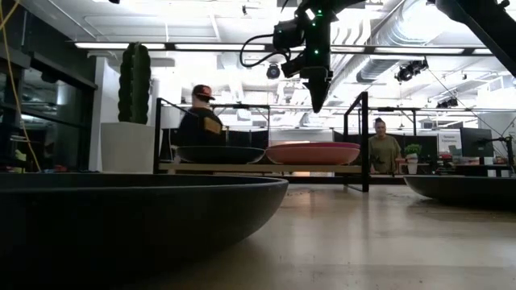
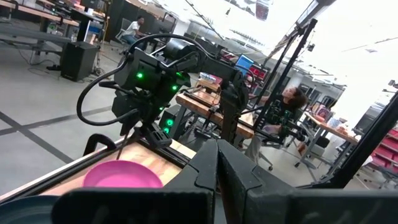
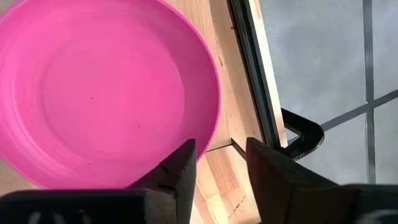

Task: Place and stack plates onto a shelf
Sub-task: Stack the white plate on top of the dark green plate on the shelf

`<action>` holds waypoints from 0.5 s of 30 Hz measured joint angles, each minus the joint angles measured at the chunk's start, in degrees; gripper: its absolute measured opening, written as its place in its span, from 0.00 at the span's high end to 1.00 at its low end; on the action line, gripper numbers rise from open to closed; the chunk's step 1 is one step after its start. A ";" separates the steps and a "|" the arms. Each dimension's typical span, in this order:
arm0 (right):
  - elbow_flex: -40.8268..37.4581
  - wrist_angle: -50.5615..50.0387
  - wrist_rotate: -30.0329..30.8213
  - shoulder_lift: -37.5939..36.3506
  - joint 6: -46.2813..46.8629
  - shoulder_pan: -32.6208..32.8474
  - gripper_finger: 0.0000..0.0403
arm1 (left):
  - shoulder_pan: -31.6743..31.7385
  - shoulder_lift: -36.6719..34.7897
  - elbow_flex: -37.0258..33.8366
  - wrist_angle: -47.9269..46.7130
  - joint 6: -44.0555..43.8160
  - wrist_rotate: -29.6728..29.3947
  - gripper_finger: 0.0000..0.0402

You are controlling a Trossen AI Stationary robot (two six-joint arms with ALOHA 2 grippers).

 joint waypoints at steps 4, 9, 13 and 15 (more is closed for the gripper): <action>-0.03 -0.37 -1.42 -0.28 1.41 0.02 0.69 | 0.00 0.00 0.00 -0.02 0.02 0.02 1.00; -0.04 -0.56 -13.54 -4.64 4.78 0.14 0.69 | -0.01 -0.08 0.00 -0.13 0.04 0.06 1.00; -1.63 1.96 -21.53 -11.11 7.76 1.82 0.69 | -0.01 -0.07 0.00 -0.15 0.02 0.11 1.00; -4.82 4.63 -24.10 -16.07 9.15 3.82 0.69 | -0.02 -0.08 0.00 -0.15 0.00 0.69 1.00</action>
